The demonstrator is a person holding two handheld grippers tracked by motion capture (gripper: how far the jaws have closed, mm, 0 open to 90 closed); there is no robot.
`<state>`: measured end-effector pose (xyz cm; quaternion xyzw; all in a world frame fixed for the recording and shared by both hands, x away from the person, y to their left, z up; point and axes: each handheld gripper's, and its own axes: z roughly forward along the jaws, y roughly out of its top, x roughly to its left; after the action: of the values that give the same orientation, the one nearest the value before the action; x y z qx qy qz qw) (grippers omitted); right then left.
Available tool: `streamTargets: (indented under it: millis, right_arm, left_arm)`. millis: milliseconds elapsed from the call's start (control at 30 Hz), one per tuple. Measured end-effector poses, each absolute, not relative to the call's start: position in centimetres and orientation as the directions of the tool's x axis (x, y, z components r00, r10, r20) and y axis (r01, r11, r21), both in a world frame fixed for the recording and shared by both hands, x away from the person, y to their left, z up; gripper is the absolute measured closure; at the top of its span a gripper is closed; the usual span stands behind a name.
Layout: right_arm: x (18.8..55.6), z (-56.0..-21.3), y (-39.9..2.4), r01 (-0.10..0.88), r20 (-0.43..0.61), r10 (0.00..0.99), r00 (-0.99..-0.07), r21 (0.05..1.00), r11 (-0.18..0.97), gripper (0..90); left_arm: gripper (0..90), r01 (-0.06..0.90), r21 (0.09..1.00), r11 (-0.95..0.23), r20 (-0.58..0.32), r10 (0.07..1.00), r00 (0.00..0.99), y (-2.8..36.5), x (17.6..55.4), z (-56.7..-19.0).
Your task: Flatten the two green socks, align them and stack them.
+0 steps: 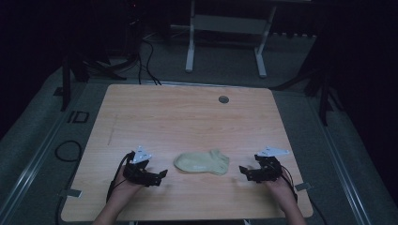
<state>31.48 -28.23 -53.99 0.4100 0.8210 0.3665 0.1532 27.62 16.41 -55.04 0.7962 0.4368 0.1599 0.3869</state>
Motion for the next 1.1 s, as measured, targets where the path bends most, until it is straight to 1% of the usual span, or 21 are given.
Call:
streamTargets:
  millis: [67, 333, 600, 867, 1100]
  right_arm:
    - [31.1, -54.2, -28.8, 0.568, 0.057, 0.792, -0.608, 0.729, 0.383, 13.6]
    - [29.9, -54.7, -31.3, 0.582, 0.047, 0.819, -0.572, 0.726, 0.366, 13.7]
    - [29.0, -54.7, -33.6, 0.603, 0.055, 0.847, -0.528, 0.727, 0.329, 13.8]
    - [28.2, -55.0, -35.8, 0.619, 0.075, 0.881, -0.468, 0.738, 0.267, 13.8]
    - [27.9, -55.2, -37.0, 0.619, 0.059, 0.905, -0.422, 0.747, 0.240, 13.8]
  left_arm:
    - [2.1, 0.585, 0.750, -0.309, -0.101, 0.821, 0.562, 16.8, 27.4, -55.1]
    - [2.1, 0.582, 0.752, -0.310, -0.090, 0.826, 0.557, 18.4, 26.5, -55.4]
    - [2.0, 0.602, 0.750, -0.276, -0.104, 0.849, 0.519, 20.6, 25.5, -55.6]
    - [2.1, 0.631, 0.746, -0.212, -0.117, 0.892, 0.438, 23.4, 24.9, -55.6]
    - [2.1, 0.637, 0.757, -0.145, -0.139, 0.917, 0.373, 25.8, 24.4, -55.6]
